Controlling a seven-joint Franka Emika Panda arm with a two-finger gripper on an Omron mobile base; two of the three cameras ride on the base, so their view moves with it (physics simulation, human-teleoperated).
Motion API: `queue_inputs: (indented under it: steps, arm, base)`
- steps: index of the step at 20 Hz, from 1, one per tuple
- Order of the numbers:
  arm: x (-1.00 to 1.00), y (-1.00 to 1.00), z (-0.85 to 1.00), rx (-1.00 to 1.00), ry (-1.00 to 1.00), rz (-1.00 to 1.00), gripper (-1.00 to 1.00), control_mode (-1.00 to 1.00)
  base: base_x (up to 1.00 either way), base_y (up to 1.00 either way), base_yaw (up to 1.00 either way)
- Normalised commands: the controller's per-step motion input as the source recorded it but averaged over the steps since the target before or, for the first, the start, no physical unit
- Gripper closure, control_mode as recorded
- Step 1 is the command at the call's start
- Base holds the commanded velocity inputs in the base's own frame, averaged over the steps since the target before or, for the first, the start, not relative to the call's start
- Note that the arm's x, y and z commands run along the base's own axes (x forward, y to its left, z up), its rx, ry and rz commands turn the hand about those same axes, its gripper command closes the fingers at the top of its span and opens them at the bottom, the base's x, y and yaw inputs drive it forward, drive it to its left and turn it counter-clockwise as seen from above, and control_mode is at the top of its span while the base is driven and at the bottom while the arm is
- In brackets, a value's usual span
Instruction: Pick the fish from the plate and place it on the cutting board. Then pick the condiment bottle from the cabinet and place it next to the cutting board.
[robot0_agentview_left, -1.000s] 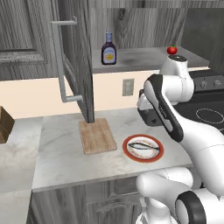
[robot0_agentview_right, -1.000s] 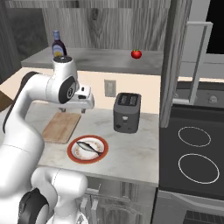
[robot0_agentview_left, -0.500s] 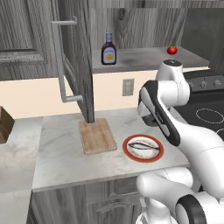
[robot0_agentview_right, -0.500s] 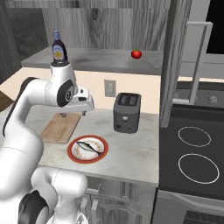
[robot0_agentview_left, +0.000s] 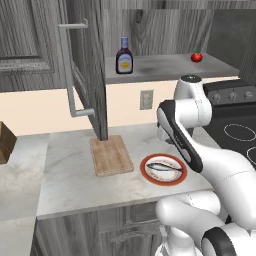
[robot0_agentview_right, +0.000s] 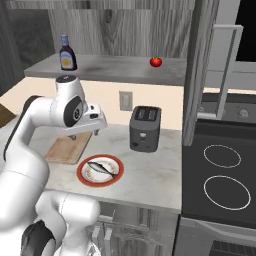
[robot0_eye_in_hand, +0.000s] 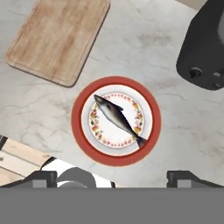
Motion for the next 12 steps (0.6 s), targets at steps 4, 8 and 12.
queue_inputs:
  steps: [4,8,12]
  arm:
    - [0.00,0.00,-0.24,0.00,0.00,0.10,-1.00,-1.00]
    - [0.00,0.00,-0.24,0.00,0.00,0.09,-1.00,-1.00]
    - [0.00,0.00,-0.27,0.00,0.00,0.08,-1.00,-1.00]
  base:
    - [0.00,0.00,0.00]
    - [0.00,0.00,0.00]
    - [0.00,0.00,0.00]
